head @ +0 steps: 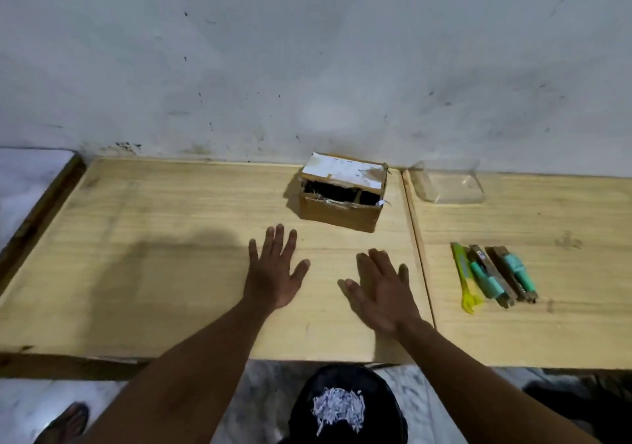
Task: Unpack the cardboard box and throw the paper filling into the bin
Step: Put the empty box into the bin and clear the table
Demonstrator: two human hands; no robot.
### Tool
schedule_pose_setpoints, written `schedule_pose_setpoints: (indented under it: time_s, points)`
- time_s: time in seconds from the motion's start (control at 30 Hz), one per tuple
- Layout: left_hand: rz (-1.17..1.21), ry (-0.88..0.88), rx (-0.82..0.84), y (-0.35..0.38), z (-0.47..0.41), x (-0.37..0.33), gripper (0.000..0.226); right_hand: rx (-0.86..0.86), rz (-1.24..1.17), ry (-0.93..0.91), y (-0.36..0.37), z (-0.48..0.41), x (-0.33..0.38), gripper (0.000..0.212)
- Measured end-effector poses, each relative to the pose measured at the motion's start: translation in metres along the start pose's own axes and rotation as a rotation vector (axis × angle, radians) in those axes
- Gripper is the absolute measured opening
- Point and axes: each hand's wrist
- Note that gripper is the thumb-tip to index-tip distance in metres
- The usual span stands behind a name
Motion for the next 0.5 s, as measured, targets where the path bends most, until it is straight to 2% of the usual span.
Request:
schedule_pose_setpoints:
  time_s: [0.07,0.17,0.33,0.4,0.5]
  points:
    - [0.010,0.010,0.003,0.000,-0.001,0.000,0.073,0.014,0.030,0.001,0.014,0.002,0.006,0.088]
    - [-0.003,-0.002,0.029,0.000,-0.001,0.001,0.073,0.032,0.167,-0.091,0.028,0.006,0.022,0.099]
    - [0.038,0.005,0.068,-0.004,-0.001,0.002,0.070,0.169,0.255,-0.205,0.050,0.022,0.048,0.119]
    - [0.046,0.004,0.073,-0.005,-0.001,0.002,0.068,0.167,0.270,-0.248,0.057,0.028,0.047,0.112]
    - [0.061,0.016,0.081,-0.007,0.000,0.003,0.060,0.063,0.266,-0.359,0.058,0.032,0.039,0.078]
Point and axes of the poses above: each hand's wrist, its own z-axis away from the middle knuckle, its own y-axis out of the palm, x = y × z, and after that the axes turned 6 degrees about -z, right-handed
